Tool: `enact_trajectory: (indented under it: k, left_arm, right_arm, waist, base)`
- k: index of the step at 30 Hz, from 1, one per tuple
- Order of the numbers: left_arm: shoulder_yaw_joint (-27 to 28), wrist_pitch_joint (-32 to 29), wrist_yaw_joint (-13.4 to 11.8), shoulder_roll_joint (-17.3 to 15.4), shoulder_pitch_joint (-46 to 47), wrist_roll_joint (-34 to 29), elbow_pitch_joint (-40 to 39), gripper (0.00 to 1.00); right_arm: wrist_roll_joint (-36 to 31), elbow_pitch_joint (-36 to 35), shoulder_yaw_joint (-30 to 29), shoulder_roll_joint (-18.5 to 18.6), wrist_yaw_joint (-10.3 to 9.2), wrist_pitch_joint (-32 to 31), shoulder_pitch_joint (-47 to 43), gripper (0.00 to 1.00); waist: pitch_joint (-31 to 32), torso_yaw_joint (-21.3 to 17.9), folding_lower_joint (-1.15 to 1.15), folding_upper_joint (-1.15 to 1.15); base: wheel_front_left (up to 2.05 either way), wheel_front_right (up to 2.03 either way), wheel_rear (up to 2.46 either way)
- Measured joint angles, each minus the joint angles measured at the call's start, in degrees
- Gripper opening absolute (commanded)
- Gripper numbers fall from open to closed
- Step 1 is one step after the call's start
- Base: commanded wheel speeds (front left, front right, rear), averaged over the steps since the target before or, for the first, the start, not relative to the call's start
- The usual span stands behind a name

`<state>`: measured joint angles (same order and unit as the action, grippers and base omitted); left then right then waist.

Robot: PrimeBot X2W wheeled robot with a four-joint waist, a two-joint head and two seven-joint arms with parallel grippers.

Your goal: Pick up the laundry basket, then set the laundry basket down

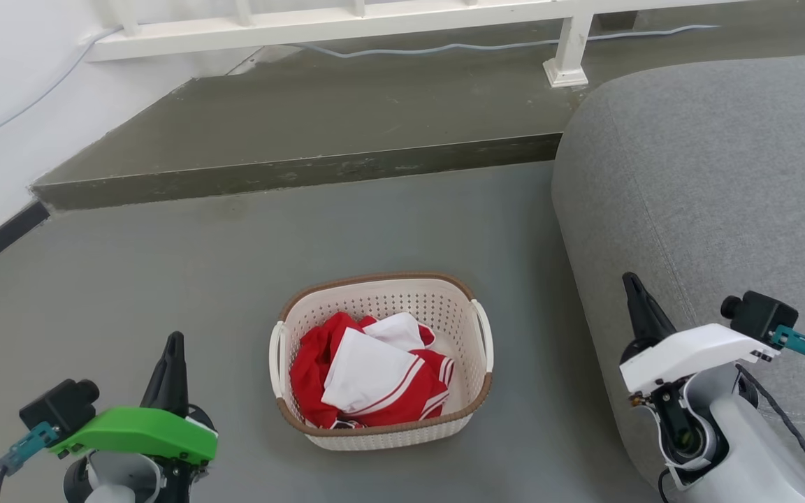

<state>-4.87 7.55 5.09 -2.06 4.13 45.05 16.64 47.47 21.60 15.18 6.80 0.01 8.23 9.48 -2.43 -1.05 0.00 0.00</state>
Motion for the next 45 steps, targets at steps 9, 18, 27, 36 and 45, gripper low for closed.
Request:
enact_trajectory:
  k: [9, 18, 27, 36, 45]
  left_arm:
    - [1.13, -1.53, 0.19, 0.00, 0.00, 5.11, -0.01, 0.00]
    - [2.45, -3.49, 0.29, 0.01, 0.00, 11.39, -0.04, 0.00]
    - [3.67, -5.52, 0.71, 0.02, 0.00, 18.06, -0.11, 0.00]
    - [4.90, -7.15, 0.92, 0.04, 0.00, 23.74, -0.16, 0.00]
    - [6.24, -9.10, 1.07, 0.05, 0.01, 29.91, -0.24, 0.00]
  right_arm:
    - [5.32, -0.47, -2.52, -0.48, 0.66, -1.76, -0.60, 0.00]
    - [10.96, -1.01, -5.39, -1.02, 1.51, -3.50, -0.88, 0.00]
    - [17.31, -1.74, -8.62, -1.51, 2.50, -5.44, -1.78, 0.00]
    - [23.21, -2.41, -11.49, -2.02, 3.54, -7.37, -1.97, 0.00]
    - [28.89, -3.03, -14.37, -2.58, 4.27, -9.01, -2.89, 0.00]
  waist:
    - [0.26, 0.12, 0.00, 0.00]
    - [0.56, 0.26, 0.00, 0.00]
    - [0.90, 0.41, 0.00, 0.00]
    - [1.19, 0.55, 0.00, 0.00]
    - [1.49, 0.68, 0.00, 0.00]
  base:
    - [0.00, 0.00, 0.00]
    - [0.00, 0.00, 0.00]
    - [0.00, 0.00, 0.00]
    - [0.00, 0.00, 0.00]
    - [0.00, 0.00, 0.00]
